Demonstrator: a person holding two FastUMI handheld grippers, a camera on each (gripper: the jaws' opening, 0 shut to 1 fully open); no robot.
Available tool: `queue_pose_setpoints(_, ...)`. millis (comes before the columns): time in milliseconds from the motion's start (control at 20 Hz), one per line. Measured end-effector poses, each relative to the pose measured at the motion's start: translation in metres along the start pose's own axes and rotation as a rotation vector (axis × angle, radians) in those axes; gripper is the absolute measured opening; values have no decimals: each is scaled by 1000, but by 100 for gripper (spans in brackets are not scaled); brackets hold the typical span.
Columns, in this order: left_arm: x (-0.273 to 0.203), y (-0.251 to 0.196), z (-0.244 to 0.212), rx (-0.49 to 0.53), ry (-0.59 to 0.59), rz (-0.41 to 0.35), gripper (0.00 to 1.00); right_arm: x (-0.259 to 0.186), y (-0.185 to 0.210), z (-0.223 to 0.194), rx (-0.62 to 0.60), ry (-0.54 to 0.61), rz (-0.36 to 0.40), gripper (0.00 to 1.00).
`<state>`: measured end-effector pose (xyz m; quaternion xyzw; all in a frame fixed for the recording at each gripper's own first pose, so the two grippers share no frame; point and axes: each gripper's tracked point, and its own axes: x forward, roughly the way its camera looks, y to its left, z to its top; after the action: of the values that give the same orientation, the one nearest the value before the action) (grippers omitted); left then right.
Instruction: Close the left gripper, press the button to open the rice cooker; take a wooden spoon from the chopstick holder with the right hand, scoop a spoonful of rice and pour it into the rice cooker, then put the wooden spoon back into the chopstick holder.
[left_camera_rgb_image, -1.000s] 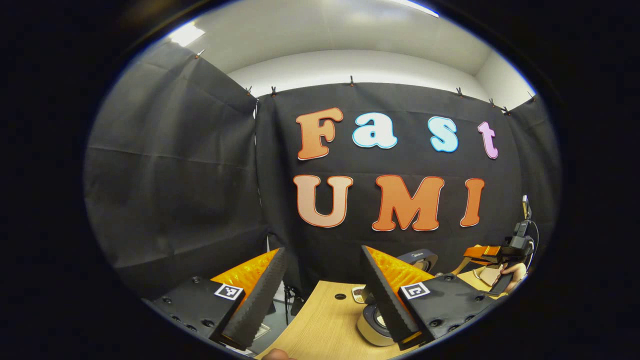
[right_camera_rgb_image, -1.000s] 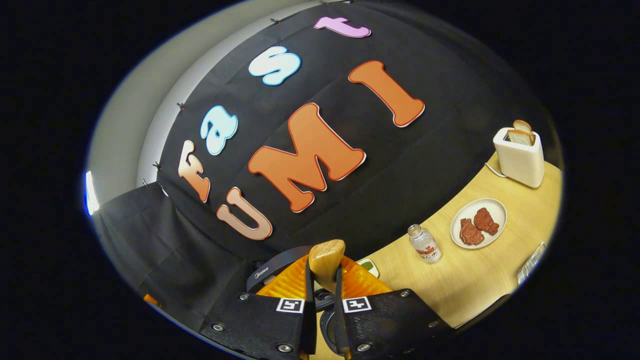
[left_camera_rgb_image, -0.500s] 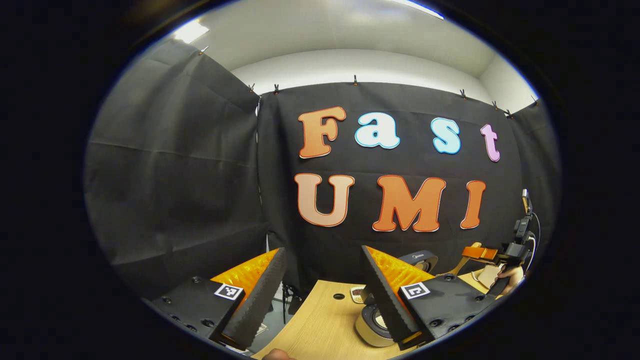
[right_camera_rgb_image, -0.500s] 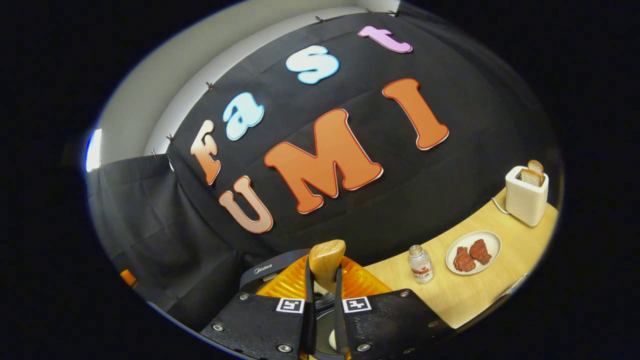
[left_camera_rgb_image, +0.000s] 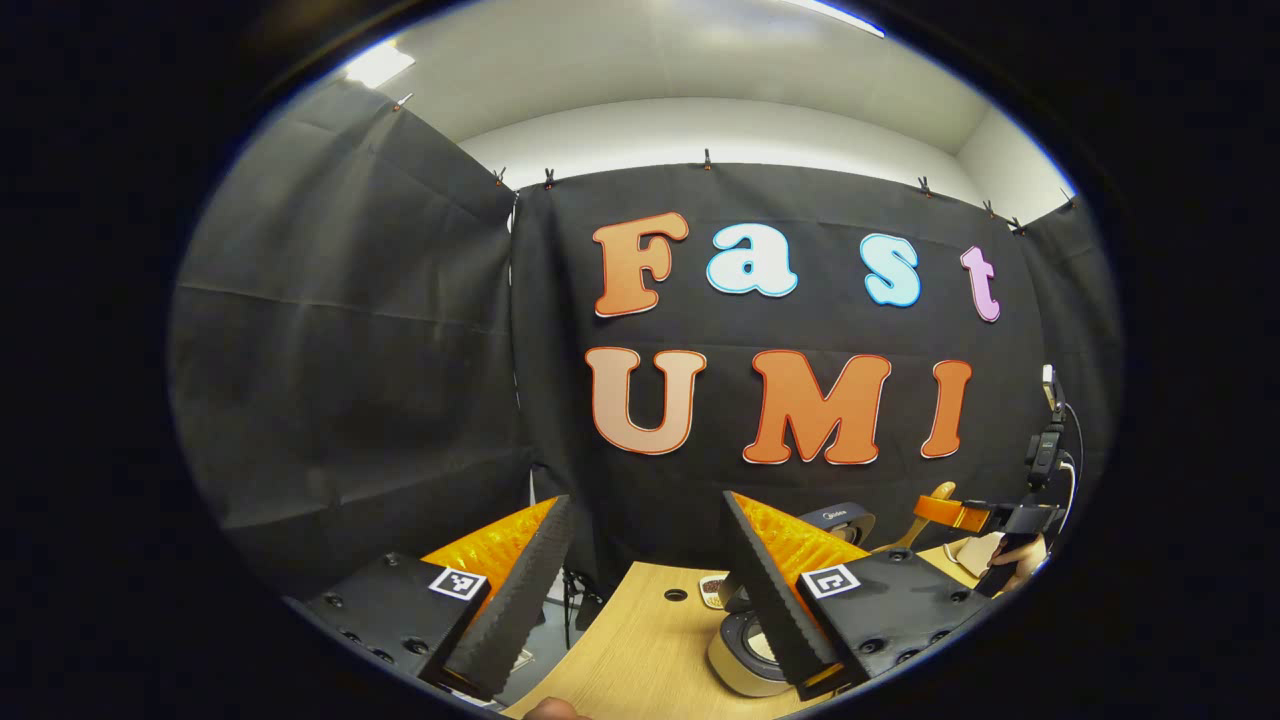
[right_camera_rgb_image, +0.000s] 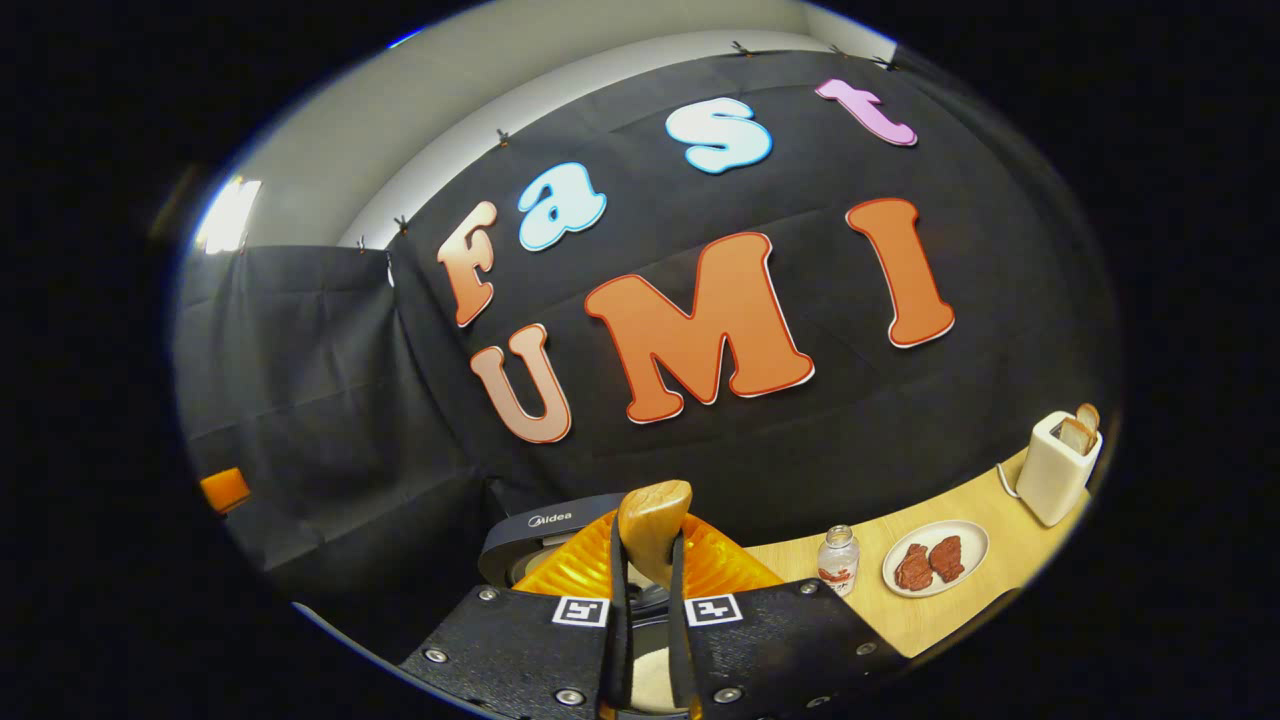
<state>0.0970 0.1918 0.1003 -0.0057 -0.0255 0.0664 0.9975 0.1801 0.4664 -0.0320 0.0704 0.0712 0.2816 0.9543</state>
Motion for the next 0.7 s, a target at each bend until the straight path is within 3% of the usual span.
queue_pose_setpoints(450,2,-13,3,2,1,21,99,0,17,-8,-161,16,83,13)
queue_pose_setpoints(700,4,-28,4,11,2,29,100,-3,16,-5,-156,17,122,13)
